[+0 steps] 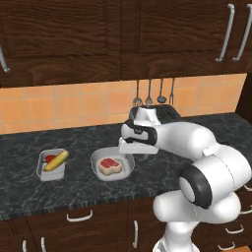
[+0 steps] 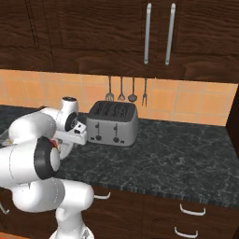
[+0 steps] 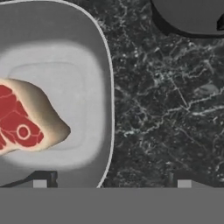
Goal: Take the meat container that has the steak and place it on the second highest rack of the freezer. Then take the vegetable container that has the cucumber and bell pepper and place it on the highest rack of the freezer.
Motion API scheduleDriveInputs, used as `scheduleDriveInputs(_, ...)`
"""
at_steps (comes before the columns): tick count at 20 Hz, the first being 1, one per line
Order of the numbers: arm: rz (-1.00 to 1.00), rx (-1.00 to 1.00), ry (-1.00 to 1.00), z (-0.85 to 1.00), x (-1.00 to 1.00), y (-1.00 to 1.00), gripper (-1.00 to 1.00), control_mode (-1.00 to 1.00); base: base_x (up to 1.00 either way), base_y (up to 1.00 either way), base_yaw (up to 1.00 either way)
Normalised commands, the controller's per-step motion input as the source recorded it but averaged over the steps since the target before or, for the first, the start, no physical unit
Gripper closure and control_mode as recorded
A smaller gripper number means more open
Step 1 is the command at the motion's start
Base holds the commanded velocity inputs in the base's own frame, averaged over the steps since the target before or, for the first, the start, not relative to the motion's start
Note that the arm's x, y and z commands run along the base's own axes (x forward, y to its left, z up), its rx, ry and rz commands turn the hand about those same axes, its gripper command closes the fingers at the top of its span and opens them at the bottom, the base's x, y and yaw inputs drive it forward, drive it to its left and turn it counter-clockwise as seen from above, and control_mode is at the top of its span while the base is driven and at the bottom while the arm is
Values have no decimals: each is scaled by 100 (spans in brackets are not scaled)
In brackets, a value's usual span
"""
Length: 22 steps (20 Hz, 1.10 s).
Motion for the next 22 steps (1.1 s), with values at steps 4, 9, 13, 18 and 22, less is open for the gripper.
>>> scheduleDriveInputs(4,0,0,1,-41,8,6,-100,-100,0,0,0)
scheduleDriveInputs(9,0,0,0,-32,21,4,-100,-100,0,0,0)
scheduleDriveInputs(13,0,0,0,-33,35,17,-100,-100,0,0,0)
scheduleDriveInputs(18,0,0,0,-29,27,13,-100,-100,0,0,0)
scheduleDriveInputs(22,0,0,0,-37,15,1,-100,-100,0,0,0)
